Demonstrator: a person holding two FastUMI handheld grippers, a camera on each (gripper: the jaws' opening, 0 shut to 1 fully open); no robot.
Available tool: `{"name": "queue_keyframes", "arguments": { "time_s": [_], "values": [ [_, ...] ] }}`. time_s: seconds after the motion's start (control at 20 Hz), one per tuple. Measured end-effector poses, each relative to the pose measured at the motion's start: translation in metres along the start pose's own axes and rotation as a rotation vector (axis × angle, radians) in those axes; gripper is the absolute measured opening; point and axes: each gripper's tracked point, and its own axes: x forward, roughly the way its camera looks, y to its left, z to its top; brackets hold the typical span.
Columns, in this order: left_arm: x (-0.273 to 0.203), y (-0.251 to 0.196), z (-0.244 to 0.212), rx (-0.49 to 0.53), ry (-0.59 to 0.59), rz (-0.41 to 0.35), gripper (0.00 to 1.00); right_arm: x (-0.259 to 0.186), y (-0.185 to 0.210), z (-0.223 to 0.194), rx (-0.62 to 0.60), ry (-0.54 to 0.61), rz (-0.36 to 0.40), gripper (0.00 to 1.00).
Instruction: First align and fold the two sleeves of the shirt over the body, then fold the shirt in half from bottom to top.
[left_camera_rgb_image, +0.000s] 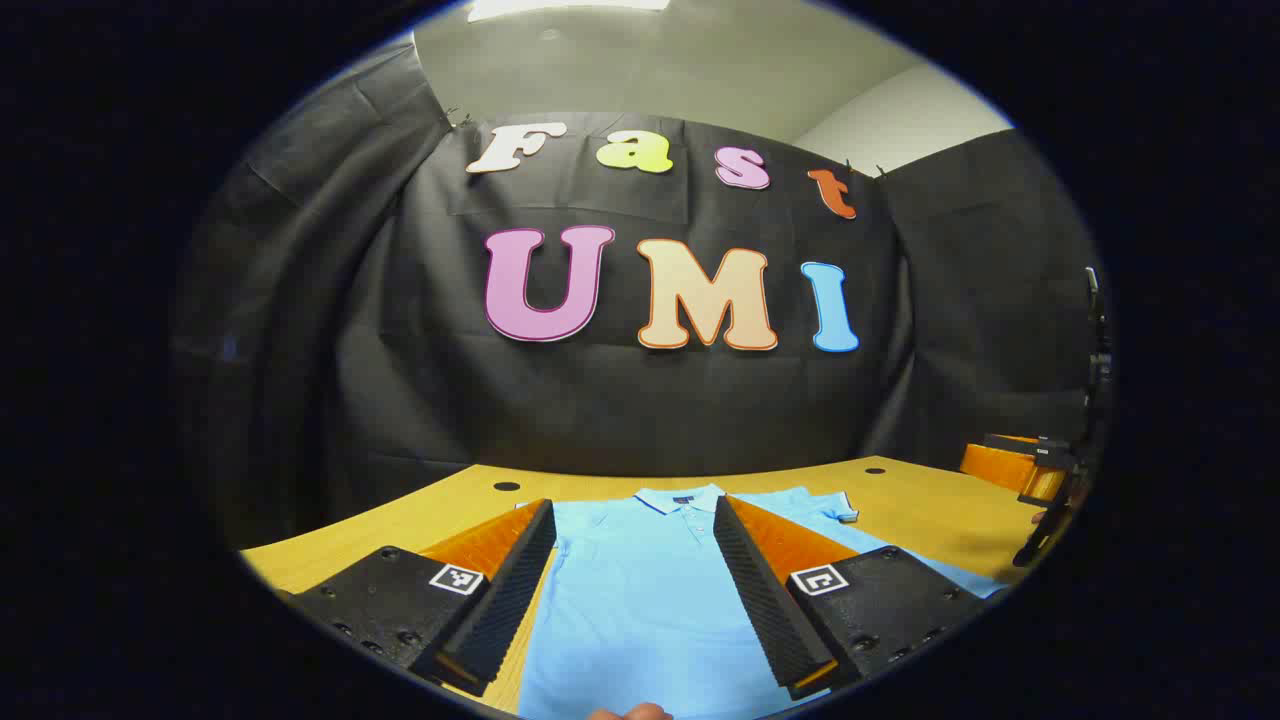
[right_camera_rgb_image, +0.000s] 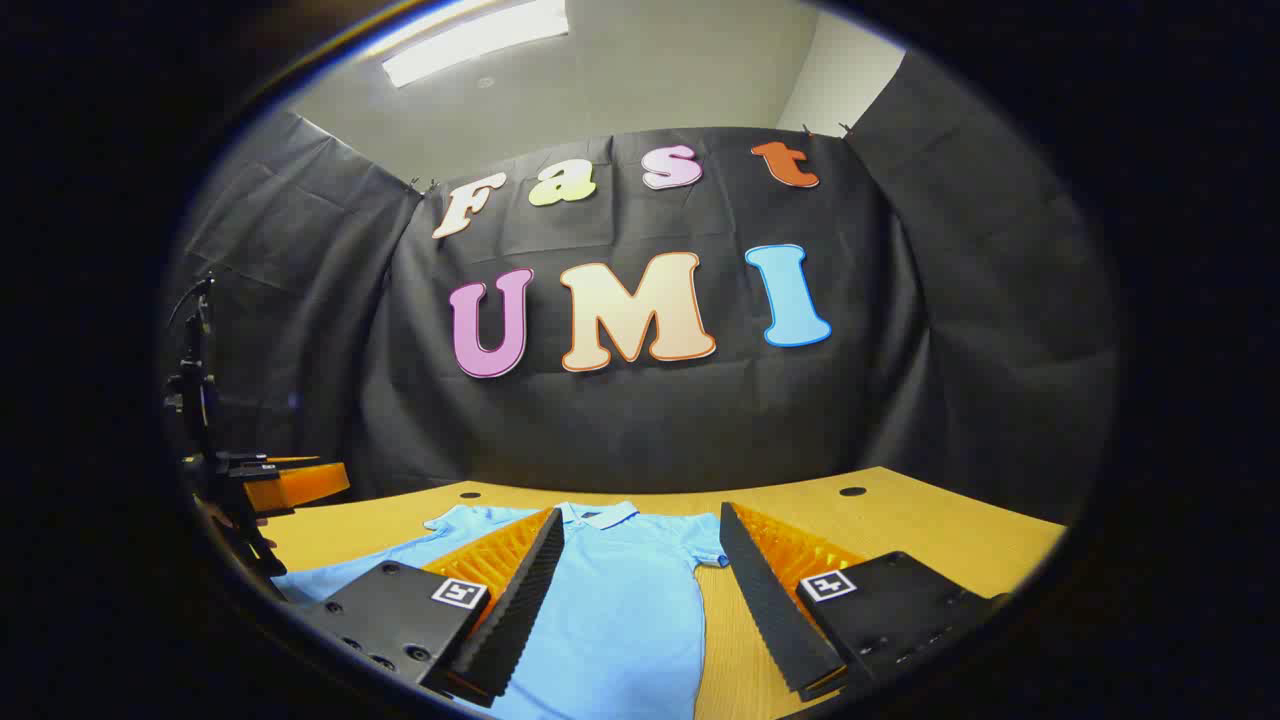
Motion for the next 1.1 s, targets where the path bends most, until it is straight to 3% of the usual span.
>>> {"name": "queue_keyframes", "arguments": {
  "time_s": [0.65, 0.85, 1.1],
  "values": [
    [0.004, -0.004, -0.011, -0.022, 0.031, -0.020, 0.95, 0.010, 0.005, -0.032, 0.023, 0.109, 0.021, 0.98],
    [0.005, -0.006, -0.017, -0.035, 0.050, -0.030, 0.95, 0.033, 0.010, -0.035, 0.056, 0.199, 0.087, 0.95],
    [0.001, -0.007, -0.006, -0.020, 0.032, -0.043, 0.95, 0.084, -0.015, -0.046, 0.147, 0.363, 0.072, 0.98]
  ]
}}
